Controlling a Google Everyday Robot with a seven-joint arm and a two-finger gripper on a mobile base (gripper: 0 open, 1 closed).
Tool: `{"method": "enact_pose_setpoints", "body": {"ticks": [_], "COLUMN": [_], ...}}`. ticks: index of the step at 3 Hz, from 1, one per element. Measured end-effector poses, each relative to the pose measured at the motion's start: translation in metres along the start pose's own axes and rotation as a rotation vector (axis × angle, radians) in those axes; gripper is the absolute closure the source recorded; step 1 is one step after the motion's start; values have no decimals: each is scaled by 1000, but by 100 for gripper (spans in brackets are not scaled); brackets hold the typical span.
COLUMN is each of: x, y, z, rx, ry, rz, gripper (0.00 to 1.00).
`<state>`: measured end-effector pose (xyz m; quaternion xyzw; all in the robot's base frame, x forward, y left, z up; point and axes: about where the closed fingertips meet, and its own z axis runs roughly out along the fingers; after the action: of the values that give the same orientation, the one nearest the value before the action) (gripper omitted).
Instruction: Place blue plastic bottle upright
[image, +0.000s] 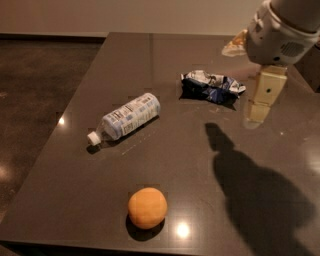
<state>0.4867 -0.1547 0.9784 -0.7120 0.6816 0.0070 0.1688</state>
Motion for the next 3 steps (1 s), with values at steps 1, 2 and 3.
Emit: {"method": "enact_pose_setpoints", "body": {"ticks": [1,2,3], "x": [-33,-65,-95], "y": [-13,-19,-22], "z": [24,48,68], "rx": [-34,-73,-107], "ry": [-50,-74,-85], "rz": [-136,-250,-347], "gripper": [0,0,0]}}
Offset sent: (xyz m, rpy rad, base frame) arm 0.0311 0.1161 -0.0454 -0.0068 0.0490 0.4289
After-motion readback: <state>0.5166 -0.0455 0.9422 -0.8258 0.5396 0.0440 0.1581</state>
